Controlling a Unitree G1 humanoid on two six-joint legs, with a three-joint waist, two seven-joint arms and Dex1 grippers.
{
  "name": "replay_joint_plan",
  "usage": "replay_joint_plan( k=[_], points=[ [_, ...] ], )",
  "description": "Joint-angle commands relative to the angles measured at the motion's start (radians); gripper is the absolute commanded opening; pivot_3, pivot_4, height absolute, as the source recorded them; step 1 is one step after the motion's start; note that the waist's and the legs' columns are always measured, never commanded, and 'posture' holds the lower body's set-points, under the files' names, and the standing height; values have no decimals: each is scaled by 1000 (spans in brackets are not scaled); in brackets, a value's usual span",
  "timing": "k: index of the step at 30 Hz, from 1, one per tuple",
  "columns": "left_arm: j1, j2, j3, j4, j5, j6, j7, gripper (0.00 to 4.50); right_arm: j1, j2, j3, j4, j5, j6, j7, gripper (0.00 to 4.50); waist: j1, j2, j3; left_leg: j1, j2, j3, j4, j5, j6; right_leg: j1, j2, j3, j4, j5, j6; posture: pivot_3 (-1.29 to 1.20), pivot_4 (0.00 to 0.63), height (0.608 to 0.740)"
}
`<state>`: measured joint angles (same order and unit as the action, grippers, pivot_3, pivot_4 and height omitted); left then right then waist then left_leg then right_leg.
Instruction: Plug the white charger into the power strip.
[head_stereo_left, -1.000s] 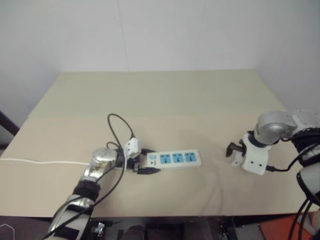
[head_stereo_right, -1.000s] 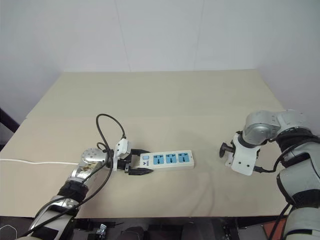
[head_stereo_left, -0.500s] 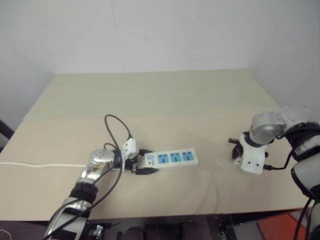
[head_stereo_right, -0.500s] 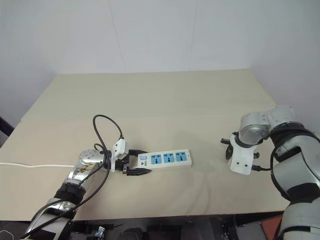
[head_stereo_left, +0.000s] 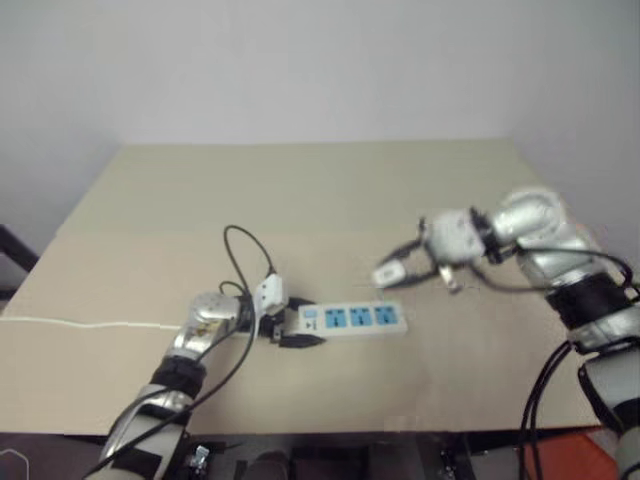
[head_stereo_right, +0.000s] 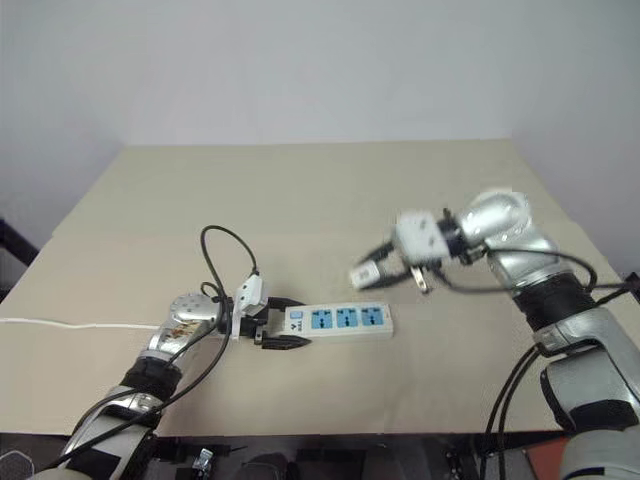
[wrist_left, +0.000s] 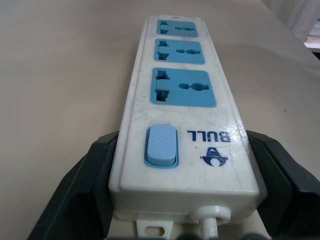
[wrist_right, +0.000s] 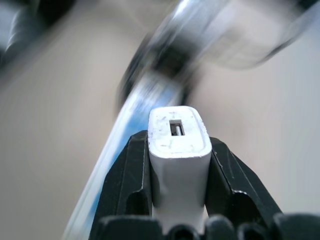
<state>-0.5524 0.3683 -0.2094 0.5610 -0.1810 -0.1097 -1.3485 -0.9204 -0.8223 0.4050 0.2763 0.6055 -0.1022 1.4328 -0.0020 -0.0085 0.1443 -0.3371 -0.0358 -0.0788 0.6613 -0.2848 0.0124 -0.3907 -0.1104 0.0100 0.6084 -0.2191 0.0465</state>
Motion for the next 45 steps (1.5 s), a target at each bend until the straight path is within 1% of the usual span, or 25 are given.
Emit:
replay_joint_plan(
  k=[1, 4, 5, 7, 12, 18, 20, 26, 39, 45],
  points=[
    [-3, 8, -29, 23, 30, -12, -27, 3319, 93, 64, -100, -105, 91, 209, -120, 1120, 6, -1, -1, 0, 0, 0, 0, 0, 0, 0, 0, 0, 0, 0, 0, 0, 150, 740],
    [-6, 9, -30, 28, 28, -21, -36, 3319, 193, 197, -160, -161, 78, 266, -299, 1120, 6, -1, -1, -5, -1, 1, 0, 0, 0, -6, 0, 1, 2, 0, 0, 0, 150, 740],
    [-7, 9, -30, 29, 27, -23, -38, 3319, 218, 239, -173, -168, 60, 273, -345, 1120, 5, -1, -1, -8, -1, 2, 0, 0, 0, -10, 0, 2, 3, 0, 0, 0, 150, 740],
    [-8, 9, -29, 31, 26, -29, -46, 3319, 257, 300, -184, -170, 26, 273, -389, 1120, 4, -1, -2, -12, -2, 2, 0, 1, -2, -15, 0, 3, 5, 0, 0, 0, 150, 740],
    [-18, 11, -31, 51, 30, -51, -60, 3319, 335, 396, -193, -159, -50, 249, -447, 1120, 1, -1, -2, -13, -2, 2, 0, 1, -2, -14, 1, 1, 4, 1, 0, 0, 150, 740],
    [-22, 7, -29, 60, 27, -55, -65, 3319, 407, 418, -199, -176, -89, 259, -398, 1120, -8, -1, -2, -13, -2, 3, 1, 1, -2, -13, 1, 1, 5, 1, 0, 0, 150, 740],
    [-18, 6, -31, 58, 27, -55, -66, 3319, 422, 417, -202, -167, -95, 232, -355, 1120, -10, -1, -2, -12, -2, 3, 1, 1, -2, -13, 1, 1, 4, 1, 0, 0, 150, 740],
    [-17, 5, -32, 57, 26, -54, -70, 3319, 447, 419, -207, -136, -152, 190, -315, 1120, -10, -1, -2, -12, -2, 3, 1, 1, -2, -13, 2, 1, 4, 0, 1, 0, 150, 740],
    [-24, 5, -33, 68, 29, -52, -73, 3319, 422, 458, -221, -33, -228, 125, -291, 1120, -11, -1, -2, -11, -2, 3, 1, 1, -2, -12, 2, 1, 4, 0, 1, 0, 150, 740],
    [-26, 7, -33, 68, 30, -52, -75, 3319, 428, 457, -213, 2, -262, 96, -271, 1120, -11, -1, -2, -11, -2, 3, 1, 1, -2, -12, 2, 1, 4, 0, 1, 0, 150, 740]
  ],
)
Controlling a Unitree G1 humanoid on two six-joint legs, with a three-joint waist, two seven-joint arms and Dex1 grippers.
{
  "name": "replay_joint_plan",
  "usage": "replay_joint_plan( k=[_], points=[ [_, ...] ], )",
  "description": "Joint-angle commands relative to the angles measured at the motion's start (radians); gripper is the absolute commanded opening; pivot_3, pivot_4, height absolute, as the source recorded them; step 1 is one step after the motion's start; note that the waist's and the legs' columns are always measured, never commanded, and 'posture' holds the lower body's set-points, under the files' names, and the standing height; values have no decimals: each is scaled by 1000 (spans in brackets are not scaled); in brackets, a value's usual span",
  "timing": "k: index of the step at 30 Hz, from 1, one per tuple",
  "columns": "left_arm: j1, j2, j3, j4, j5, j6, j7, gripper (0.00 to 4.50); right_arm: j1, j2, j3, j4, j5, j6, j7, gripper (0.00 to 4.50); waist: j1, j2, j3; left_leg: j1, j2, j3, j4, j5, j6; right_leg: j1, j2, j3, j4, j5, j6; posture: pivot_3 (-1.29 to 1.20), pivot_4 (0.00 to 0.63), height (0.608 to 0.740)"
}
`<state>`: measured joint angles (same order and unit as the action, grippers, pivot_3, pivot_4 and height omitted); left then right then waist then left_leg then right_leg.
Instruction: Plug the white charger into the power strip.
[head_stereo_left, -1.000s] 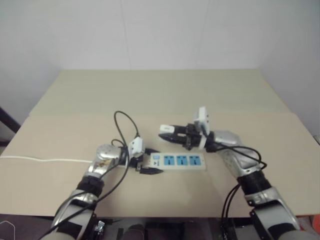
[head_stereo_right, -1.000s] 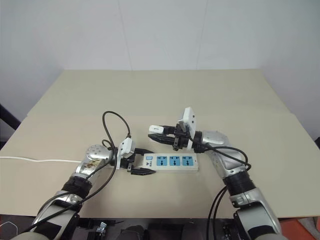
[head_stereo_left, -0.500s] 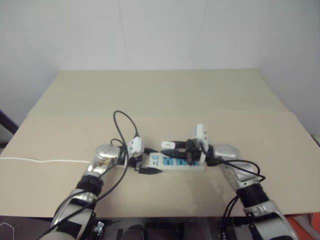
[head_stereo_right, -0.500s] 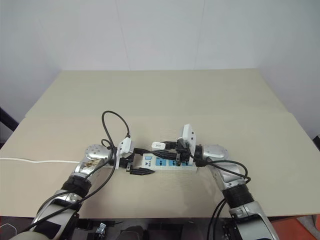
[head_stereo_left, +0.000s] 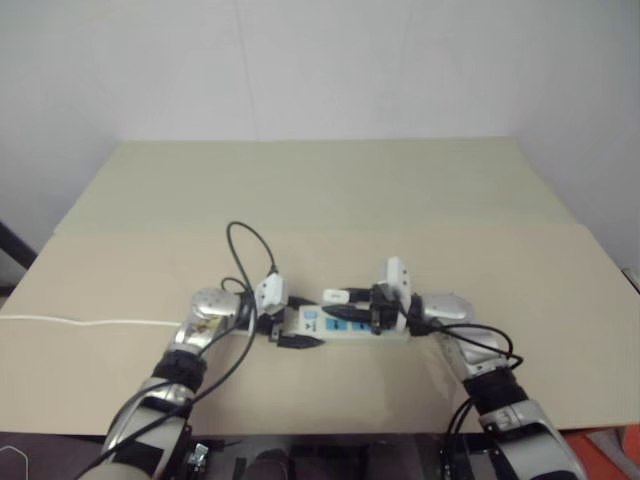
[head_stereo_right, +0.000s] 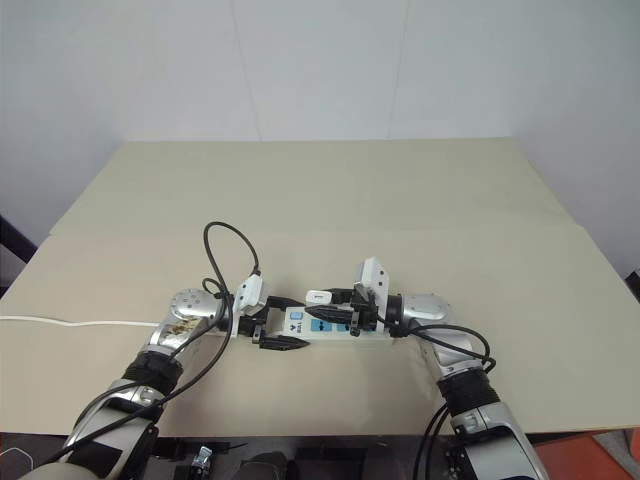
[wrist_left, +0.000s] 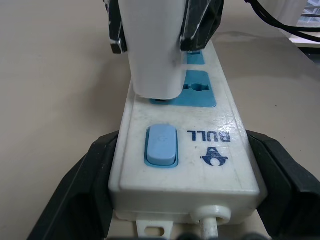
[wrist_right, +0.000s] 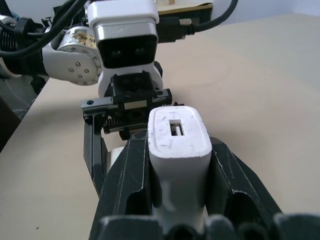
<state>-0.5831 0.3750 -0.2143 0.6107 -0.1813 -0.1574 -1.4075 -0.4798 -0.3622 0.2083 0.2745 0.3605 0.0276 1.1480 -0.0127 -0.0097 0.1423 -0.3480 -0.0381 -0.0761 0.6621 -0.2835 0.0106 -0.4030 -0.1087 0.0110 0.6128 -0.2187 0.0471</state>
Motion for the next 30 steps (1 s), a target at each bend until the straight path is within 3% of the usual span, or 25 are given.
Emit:
replay_joint_plan(
  k=[1, 9, 12, 20, 30],
  points=[
    [5, 0, -28, 19, 31, -5, -15, 3319, -6, -9, -13, 17, -26, -39, 22, 1120, 0, 0, 0, 0, 0, 0, 0, 0, 0, 0, 0, 0, 0, 0, 0, 0, 150, 740],
    [6, 2, -24, 19, 32, -8, -7, 3319, 44, -82, 33, 161, -119, -87, 83, 1120, 3, 0, -4, 3, 0, 0, 0, 0, 0, 4, 0, 0, 0, 0, 0, 0, 150, 740],
    [9, 8, -24, 19, 32, -11, -7, 3319, 46, -109, 64, 201, -147, -67, 92, 1120, 5, -1, -4, 11, 0, 0, 0, -1, 2, 14, 0, -1, -3, -1, 1, 0, 150, 740],
    [6, 15, -25, 25, 32, -16, -1, 3319, 43, -98, 86, 221, -139, -31, 69, 1120, 4, -2, -11, 13, 0, -2, 0, -2, 3, 15, 0, 0, -3, -1, 2, 0, 150, 740],
    [11, 19, -20, 26, 35, -19, 4, 3319, 138, -79, 76, 257, -158, -124, -28, 1120, 2, -4, -22, 16, 0, -1, 0, -2, 3, 17, 0, 1, -4, -1, 2, 0, 150, 740]
  ],
)
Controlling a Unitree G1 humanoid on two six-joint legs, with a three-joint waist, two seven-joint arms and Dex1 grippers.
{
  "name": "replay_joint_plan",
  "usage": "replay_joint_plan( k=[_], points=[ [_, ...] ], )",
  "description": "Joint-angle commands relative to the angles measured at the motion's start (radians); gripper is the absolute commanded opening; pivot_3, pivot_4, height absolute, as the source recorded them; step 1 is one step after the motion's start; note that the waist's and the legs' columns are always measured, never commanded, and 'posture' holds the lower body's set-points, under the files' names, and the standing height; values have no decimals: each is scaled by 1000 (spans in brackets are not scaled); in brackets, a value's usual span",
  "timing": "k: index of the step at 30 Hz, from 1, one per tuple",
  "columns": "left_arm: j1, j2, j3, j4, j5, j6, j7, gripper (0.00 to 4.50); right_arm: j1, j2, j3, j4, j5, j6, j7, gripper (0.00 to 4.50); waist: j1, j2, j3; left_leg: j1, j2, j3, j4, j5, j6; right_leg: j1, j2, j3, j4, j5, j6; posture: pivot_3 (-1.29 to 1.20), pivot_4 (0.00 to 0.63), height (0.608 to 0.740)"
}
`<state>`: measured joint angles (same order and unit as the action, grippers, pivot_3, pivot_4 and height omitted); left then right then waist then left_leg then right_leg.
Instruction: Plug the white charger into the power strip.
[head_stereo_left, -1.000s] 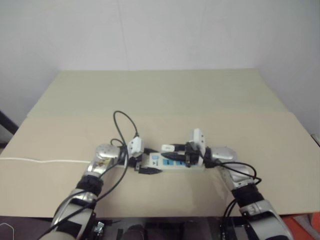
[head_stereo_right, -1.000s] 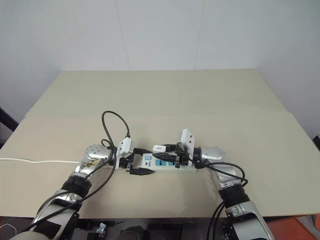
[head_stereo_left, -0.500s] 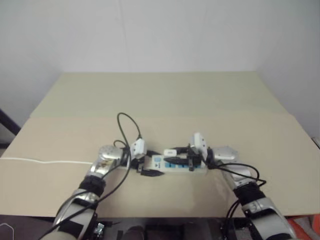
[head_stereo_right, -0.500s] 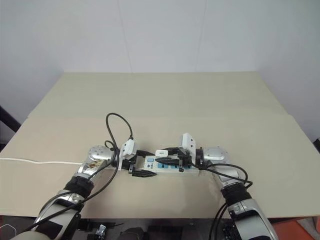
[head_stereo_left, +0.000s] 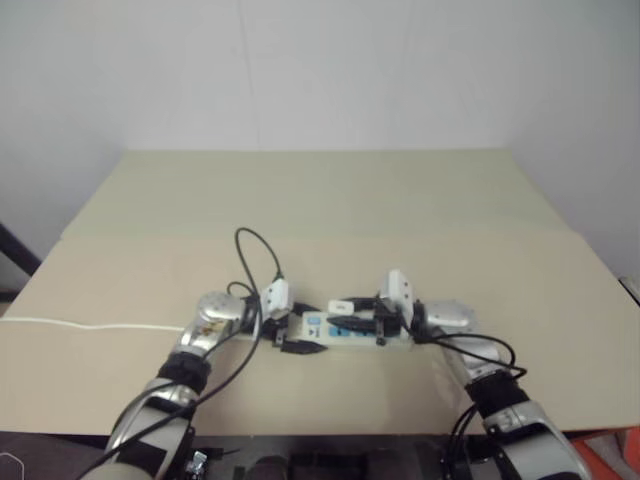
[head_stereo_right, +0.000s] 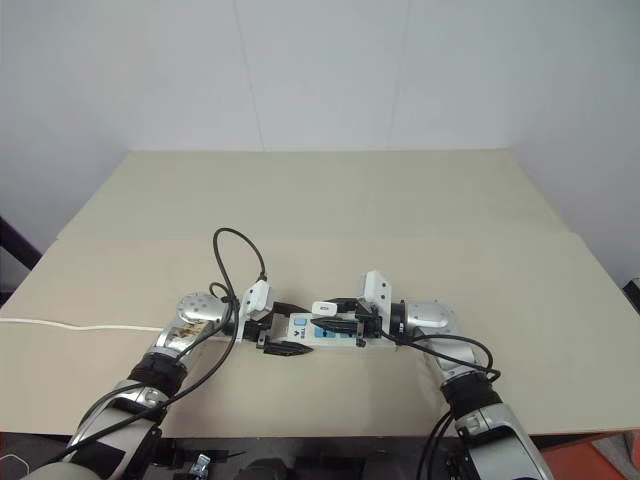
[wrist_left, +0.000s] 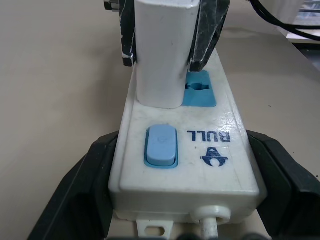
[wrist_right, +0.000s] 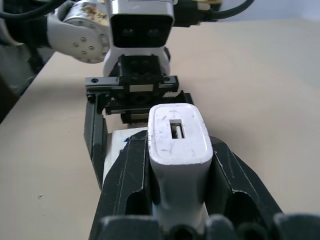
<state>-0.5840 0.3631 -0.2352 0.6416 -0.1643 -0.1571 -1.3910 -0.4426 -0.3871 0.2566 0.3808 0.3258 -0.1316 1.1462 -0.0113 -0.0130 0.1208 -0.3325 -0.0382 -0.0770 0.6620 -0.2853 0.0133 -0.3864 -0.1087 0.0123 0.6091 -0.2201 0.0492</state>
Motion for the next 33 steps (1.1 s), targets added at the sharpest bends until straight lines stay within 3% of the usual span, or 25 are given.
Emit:
replay_joint_plan(
  k=[1, 25, 33],
  points=[
    [13, 33, 1, -6, 19, -19, -14, 3319, 103, -55, 30, 152, -124, 30, -28, 1120, 1, -2, -2, 0, 0, 0, 0, 0, 0, 0, 0, 0, 0, 0, 0, 0, 150, 740],
    [20, 40, 3, -20, 17, -17, -20, 3319, 16, -56, 75, 192, -106, 103, 138, 1120, 0, -3, -6, 1, 0, -1, -1, -1, 1, 0, 0, 0, 0, -1, 0, 0, 150, 740],
    [18, 42, 3, -25, 15, -14, -21, 3319, 4, -45, 73, 180, -120, 127, 148, 3843, -4, -10, -11, 1, 1, -1, -1, -1, 1, 0, 1, 0, 0, -2, 0, 0, 150, 740]
  ],
)
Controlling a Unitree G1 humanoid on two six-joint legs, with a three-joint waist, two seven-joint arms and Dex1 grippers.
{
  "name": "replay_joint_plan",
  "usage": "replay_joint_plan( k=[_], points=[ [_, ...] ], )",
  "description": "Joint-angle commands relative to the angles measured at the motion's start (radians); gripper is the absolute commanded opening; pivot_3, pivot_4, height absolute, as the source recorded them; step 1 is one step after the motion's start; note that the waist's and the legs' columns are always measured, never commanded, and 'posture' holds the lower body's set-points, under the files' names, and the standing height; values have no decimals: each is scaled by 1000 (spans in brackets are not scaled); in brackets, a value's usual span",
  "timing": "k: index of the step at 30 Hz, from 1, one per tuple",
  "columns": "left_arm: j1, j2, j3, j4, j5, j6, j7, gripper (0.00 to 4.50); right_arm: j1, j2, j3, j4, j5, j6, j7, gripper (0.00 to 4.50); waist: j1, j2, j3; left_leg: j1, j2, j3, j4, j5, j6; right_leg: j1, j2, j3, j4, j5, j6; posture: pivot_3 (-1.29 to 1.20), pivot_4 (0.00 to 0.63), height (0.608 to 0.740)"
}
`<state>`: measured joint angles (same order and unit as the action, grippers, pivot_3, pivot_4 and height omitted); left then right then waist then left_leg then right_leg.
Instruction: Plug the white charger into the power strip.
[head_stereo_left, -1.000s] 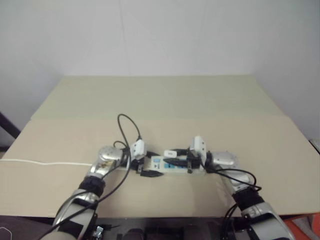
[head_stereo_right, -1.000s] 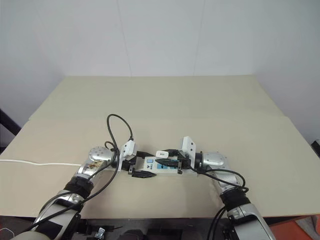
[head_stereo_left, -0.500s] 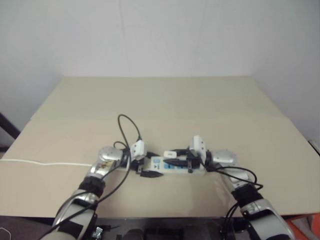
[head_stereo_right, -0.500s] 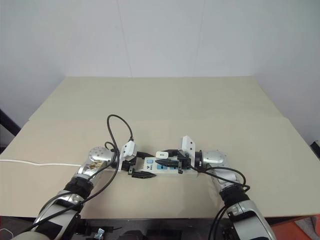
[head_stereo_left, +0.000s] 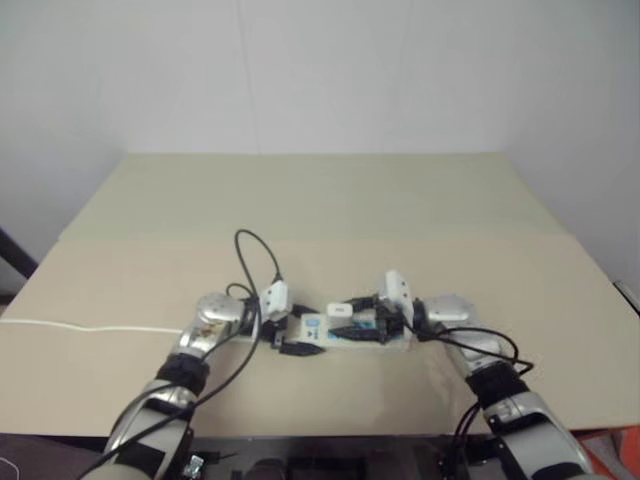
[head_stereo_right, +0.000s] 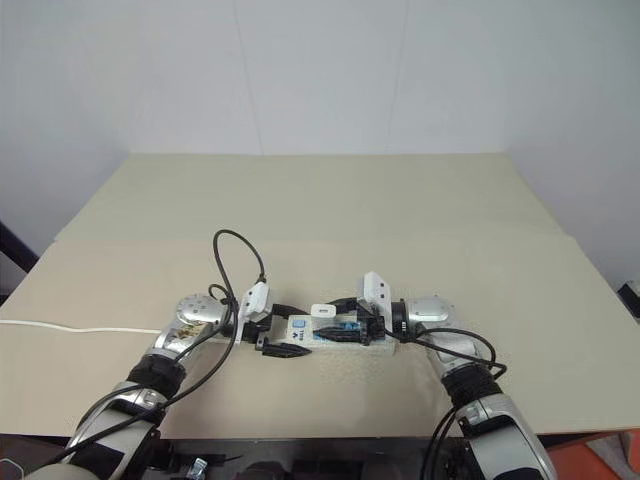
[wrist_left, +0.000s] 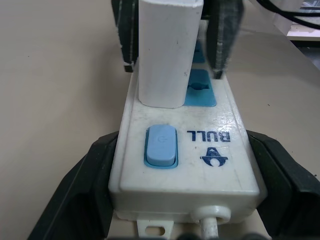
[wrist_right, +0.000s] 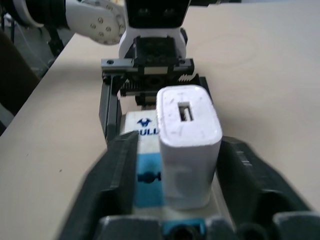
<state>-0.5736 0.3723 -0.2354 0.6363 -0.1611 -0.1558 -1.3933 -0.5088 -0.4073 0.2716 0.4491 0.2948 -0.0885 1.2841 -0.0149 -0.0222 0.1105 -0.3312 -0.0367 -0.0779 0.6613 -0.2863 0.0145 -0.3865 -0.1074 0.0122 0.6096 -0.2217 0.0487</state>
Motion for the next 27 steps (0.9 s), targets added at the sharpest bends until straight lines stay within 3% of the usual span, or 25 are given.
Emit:
replay_joint_plan(
  k=[1, 2, 3, 5, 7, 16, 22, 27],
  points=[
    [8, 33, 3, -22, 12, -14, -18, 3319, 70, -24, 57, 108, -90, 89, 9, 4147, 0, -1, 0, 0, 0, 0, 0, 0, 0, 0, 0, 0, 0, 0, 0, 0, 150, 740],
    [8, 34, 4, -22, 12, -14, -17, 3319, 68, -23, 57, 107, -91, 92, 8, 4456, 0, -1, 0, 0, 0, 0, 0, 0, 0, 0, 0, 0, 0, 0, 0, 0, 150, 740],
    [7, 37, 4, -32, 9, -2, -19, 3319, 64, -23, 56, 103, -93, 94, 4, 4456, 0, -1, 0, 0, 0, 0, 0, 0, 0, 0, 1, 0, 0, 0, 0, 0, 150, 740],
    [4, 52, 5, -66, 1, 47, -29, 4049, 55, -26, 46, 96, -91, 93, -5, 4500, -1, -1, 0, 0, 0, 0, 0, 0, 0, 0, 1, 0, 0, 0, 0, 0, 150, 740],
    [8, 61, 17, -109, -23, 75, -36, 4468, 49, -32, 30, 81, -84, 92, -12, 4500, 1, -1, 0, 0, 0, 0, 0, 0, 0, 0, 1, 0, 0, 0, 0, 0, 150, 740],
    [73, 133, 100, -416, -190, 256, -61, 4468, 80, -129, -110, -192, 46, 163, -6, 4500, 26, 8, 10, -6, -1, -3, 0, 0, 0, -4, -1, 0, 0, 0, 0, 0, 150, 740],
    [127, 236, 208, -582, -299, 356, -44, 4468, 115, -278, -292, -451, 205, 305, -14, 4500, 11, 10, 26, -18, -1, -1, 0, 1, -1, -19, -1, 2, 1, 0, 0, 0, 150, 740],
    [197, 341, 296, -650, -359, 405, -50, 4468, 170, -377, -402, -535, 277, 386, -8, 4500, -4, 10, 27, -19, 1, -1, -1, 0, -1, -19, 1, 2, 0, 0, -1, 0, 150, 740]
  ],
)
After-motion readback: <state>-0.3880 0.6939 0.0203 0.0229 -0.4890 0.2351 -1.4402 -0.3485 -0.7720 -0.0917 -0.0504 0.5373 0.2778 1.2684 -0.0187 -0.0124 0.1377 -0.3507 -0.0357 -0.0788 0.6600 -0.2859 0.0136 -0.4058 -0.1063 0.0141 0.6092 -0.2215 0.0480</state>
